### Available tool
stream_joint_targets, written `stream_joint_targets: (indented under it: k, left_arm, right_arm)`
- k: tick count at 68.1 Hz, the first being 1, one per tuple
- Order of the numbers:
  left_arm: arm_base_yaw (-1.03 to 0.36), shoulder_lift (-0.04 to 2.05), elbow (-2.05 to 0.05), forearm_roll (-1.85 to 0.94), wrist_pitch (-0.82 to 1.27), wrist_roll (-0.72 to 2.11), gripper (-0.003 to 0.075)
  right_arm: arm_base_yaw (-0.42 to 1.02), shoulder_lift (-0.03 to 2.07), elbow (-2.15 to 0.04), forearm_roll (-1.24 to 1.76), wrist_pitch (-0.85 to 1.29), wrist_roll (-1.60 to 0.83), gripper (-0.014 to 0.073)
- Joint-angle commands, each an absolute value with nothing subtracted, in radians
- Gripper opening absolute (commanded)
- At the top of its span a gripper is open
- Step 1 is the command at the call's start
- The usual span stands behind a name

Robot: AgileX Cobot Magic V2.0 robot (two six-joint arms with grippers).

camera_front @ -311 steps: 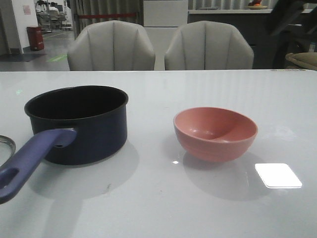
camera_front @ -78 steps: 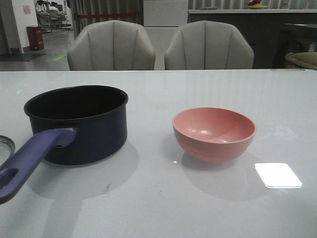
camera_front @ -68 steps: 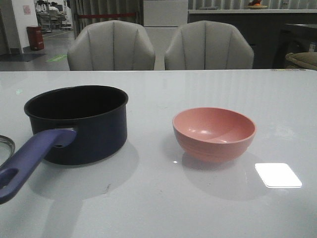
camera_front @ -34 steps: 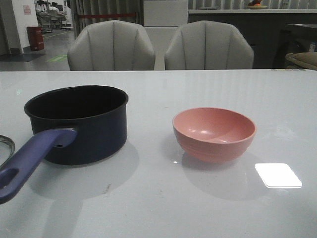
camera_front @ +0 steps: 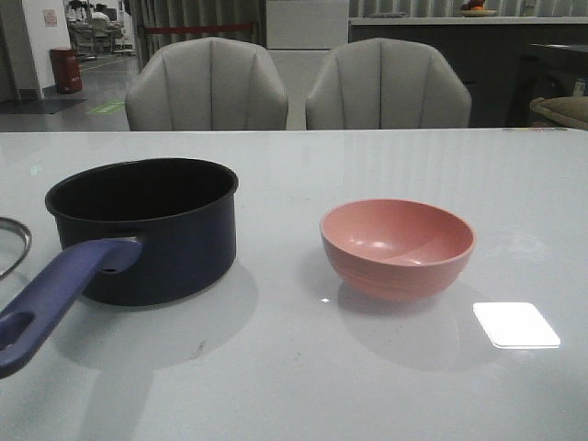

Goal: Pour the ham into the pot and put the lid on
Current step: 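Grasp the glass lid knob with the left gripper and lift it, then carry the lid over the saucepan and lower it onto the rim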

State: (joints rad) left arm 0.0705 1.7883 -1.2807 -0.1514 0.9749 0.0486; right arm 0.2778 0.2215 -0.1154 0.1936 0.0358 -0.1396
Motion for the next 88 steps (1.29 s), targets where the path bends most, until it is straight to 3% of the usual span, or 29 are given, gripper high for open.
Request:
stream_joint_targets:
  k: [1,14,44,61,88]
  left_arm:
    - [0.064,1.675,-1.364,-0.166,0.978,0.090,0.0312]
    - [0.009,1.613,-1.487,-0.166,1.021,0.094,0.0312]
    - [-0.348,1.735,-1.661,-0.169,1.093,0.094,0.0312]
    - [-0.381,1.862,-1.820,-0.164,1.271,0.094,0.0312]
    - [-0.375,1.897,-1.838,-0.077,1.271,0.060,0.0313]
  right_arm:
    - [0.274,0.227,-0.145,0.185,-0.044,-0.147,0.0158]
    - [0.274,0.227,-0.145,0.185,-0.044,-0.147,0.0158]
    - [0.274,0.227,-0.145,0.185,-0.044,-0.147,0.0158]
    - [0.274,0.227,-0.145,0.185,-0.044,-0.147,0.0158]
    - [0.274,0.227,-0.145,0.185,-0.044,-0.147,0.0158]
